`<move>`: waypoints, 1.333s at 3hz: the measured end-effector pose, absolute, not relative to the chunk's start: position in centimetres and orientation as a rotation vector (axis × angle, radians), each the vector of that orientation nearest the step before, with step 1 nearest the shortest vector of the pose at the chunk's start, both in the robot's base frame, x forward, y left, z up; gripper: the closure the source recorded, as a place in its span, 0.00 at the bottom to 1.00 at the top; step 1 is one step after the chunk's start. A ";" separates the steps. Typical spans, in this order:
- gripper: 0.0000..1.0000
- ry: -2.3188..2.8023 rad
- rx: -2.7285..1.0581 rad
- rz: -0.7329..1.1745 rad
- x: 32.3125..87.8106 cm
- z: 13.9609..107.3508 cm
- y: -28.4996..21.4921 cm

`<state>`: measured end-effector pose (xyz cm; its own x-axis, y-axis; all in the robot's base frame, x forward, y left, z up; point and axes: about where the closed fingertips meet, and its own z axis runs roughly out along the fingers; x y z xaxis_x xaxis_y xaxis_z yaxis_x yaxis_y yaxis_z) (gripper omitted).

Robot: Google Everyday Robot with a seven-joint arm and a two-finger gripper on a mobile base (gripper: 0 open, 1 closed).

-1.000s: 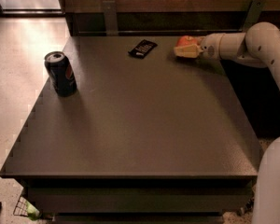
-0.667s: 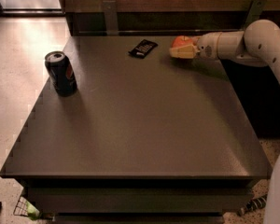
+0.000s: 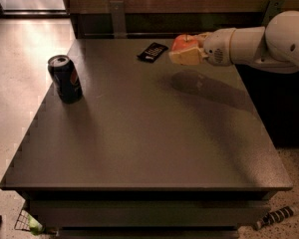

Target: Move apple near pepsi can

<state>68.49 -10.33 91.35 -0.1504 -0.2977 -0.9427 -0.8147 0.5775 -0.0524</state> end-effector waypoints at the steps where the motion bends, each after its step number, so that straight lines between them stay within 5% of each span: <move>1: 1.00 1.697 -1.023 0.590 64.4 92.0 -5.0; 4: 1.00 1.627 -1.245 0.716 62.3 88.2 5.1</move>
Offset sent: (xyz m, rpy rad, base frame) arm -0.0774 0.1329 -0.0060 -0.0681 -0.0107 0.2265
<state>62.28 5.07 88.21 -0.0491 -0.4006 -0.9149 -0.9452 0.3147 -0.0870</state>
